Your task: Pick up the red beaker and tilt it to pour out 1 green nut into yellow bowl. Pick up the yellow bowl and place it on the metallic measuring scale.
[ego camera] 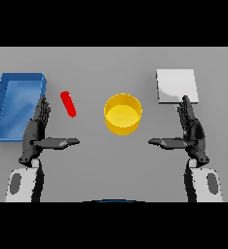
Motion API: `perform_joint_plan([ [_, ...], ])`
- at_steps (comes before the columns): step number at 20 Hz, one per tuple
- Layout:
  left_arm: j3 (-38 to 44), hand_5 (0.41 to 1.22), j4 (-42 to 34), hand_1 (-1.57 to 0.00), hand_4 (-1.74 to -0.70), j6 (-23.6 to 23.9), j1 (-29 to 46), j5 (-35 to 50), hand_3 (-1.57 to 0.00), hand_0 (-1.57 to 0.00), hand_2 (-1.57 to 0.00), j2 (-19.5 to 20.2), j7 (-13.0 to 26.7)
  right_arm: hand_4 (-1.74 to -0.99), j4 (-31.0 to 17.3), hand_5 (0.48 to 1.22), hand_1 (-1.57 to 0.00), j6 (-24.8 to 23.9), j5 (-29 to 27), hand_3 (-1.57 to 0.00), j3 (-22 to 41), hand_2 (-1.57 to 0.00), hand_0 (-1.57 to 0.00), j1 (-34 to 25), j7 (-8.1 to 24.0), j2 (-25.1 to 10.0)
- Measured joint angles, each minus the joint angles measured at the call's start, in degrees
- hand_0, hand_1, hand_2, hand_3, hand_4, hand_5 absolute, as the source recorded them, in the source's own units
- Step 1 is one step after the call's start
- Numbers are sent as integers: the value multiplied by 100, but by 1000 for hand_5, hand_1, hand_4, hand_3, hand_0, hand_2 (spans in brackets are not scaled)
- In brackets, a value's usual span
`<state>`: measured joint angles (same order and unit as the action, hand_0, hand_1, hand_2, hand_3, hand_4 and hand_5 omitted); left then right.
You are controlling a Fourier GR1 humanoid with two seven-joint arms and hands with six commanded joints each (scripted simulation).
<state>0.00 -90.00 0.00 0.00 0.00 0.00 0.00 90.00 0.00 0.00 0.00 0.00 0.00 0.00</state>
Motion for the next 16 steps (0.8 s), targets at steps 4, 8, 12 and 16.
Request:
perform_joint_plan([
  [4,67,599,-77,1,-1151,-89,126,97,1,1,1,111,-64,-1167,-3,599,1,-16,11,1,14,1,1,-2,-7,14],
  [8,-150,599,-562,1,-1158,-306,609,-137,1,1,1,447,-257,-1162,256,594,1,-350,1139,1,461,1,1,367,-672,-288],
  [12,-348,602,-941,1,-1164,-317,801,-362,1,1,1,580,108,-1173,539,593,1,-590,1735,1,723,1,1,541,-446,-309],
  [16,-451,604,-804,1,-1163,-286,684,-573,1,1,1,584,244,-1212,641,607,1,-466,1560,1,697,1,1,551,-418,-312],
])
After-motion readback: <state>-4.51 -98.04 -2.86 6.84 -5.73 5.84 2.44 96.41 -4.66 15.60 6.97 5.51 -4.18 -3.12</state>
